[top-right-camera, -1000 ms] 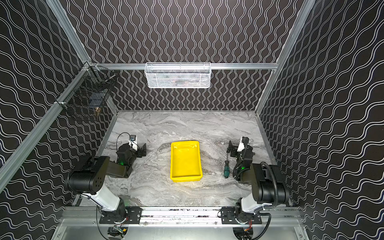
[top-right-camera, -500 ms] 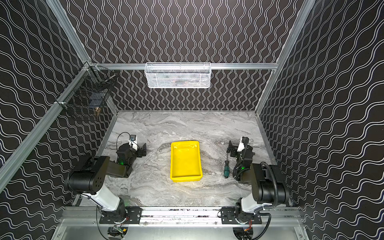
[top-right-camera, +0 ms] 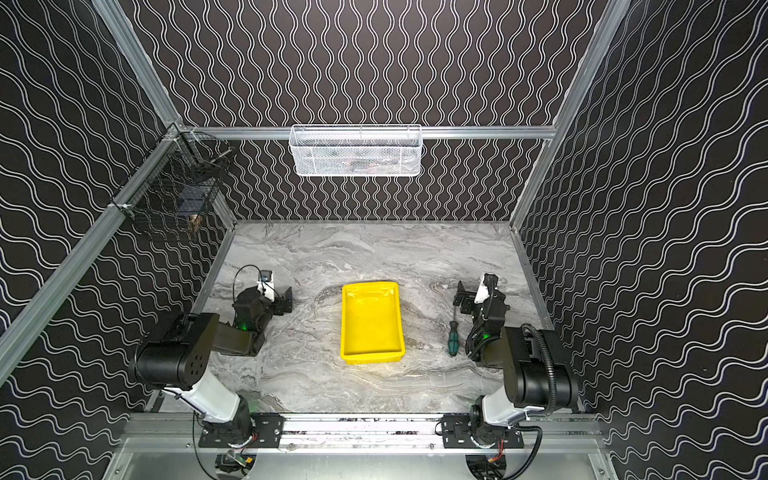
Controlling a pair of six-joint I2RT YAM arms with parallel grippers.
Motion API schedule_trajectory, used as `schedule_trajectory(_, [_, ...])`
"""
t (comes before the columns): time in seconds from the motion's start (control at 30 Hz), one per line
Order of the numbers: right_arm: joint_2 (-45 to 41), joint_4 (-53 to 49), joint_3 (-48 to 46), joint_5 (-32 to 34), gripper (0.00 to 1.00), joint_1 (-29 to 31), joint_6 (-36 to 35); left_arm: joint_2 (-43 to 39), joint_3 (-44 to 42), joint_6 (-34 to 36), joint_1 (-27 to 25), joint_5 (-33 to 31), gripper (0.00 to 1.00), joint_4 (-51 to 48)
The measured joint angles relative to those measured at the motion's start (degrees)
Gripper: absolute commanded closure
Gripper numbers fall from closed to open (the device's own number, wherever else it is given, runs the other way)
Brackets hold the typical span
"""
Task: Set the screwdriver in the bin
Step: 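Raise the right arm toward the screwdriver while the left arm lifts forward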
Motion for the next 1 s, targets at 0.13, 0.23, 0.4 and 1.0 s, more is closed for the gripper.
schedule_trajectory(0.13, [0.0,0.0,0.0,0.0,0.01,0.0,0.0,-9.1,0.4,-0.9,-0.8,-5.2,0.01,-4.9])
schedule_trajectory(0.23, [-0.3,-0.4,0.0,0.0,0.01,0.0,0.0,-16.5,4.8,-4.0,-1.4,-8.7,0.01,-13.5])
schedule_trajectory(0.4, [-9.1,-14.1,6.6,0.5,0.01,0.0,1.5,-22.3,15.0,-12.8,-1.6,-11.1,0.01,-28.3])
schedule_trajectory(1.0, [-21.9,-79.3,34.3,-6.7,0.01,0.1,10.8,-13.1,50.6,-25.4,-10.3,-0.9,0.01,-81.0])
